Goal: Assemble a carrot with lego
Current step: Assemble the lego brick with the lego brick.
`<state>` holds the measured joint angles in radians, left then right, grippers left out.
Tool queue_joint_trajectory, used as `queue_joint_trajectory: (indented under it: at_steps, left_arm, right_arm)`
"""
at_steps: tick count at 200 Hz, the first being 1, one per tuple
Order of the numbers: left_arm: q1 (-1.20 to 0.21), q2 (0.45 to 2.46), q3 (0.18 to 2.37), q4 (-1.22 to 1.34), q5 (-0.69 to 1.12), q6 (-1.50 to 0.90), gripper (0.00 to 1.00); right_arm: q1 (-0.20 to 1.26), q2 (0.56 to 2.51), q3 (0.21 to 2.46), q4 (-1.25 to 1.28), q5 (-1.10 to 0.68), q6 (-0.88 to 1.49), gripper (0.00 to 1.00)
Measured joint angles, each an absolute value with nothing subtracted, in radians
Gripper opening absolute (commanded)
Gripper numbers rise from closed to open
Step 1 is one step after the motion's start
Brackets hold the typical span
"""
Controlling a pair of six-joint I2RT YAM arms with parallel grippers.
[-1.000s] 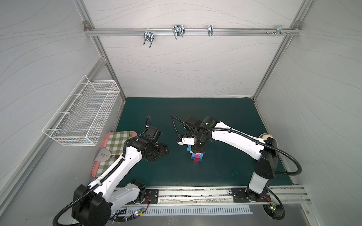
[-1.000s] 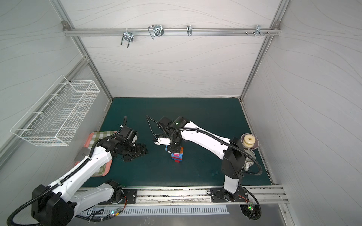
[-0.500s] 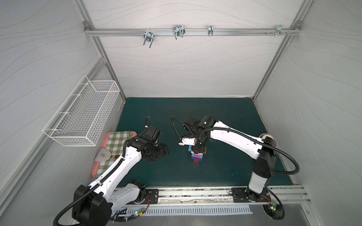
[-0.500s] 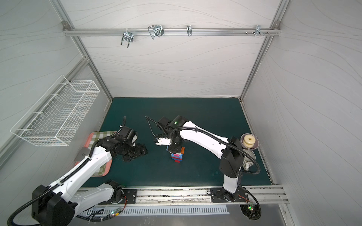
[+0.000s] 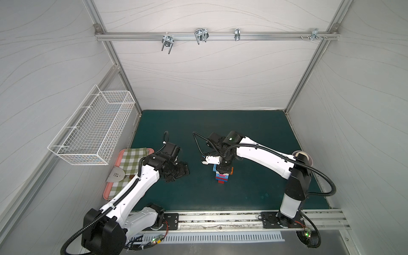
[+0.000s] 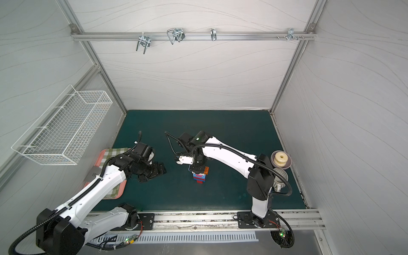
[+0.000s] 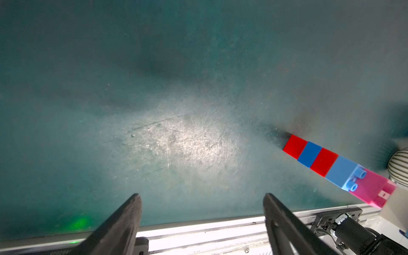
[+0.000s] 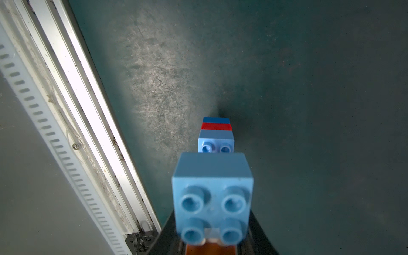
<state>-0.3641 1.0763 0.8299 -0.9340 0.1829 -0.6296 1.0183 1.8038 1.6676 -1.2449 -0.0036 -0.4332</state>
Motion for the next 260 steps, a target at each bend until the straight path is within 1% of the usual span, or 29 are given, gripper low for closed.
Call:
queue_joint_trajectory:
  at_steps: [180,206,260]
  left_arm:
    - [-0.352,1.082,0.827,-0.934,0.195,-0.624,0.87]
    - [-0.352,1.081,0.822,-0.934,0.195,-0.624,0.87]
    - [-0.352,1.081,0.822,-0.934,0.195,-0.624,0.87]
  right_arm:
    - [0.994,1.781,1.604,-1.201,-0.046,-0.374,0.0]
    - [1.004,1.748,1.562,-1.168,-0.03,-0.376,0.0]
    - [1.023,1.748,1.564,-1.156,0.002,-0.387,0.0]
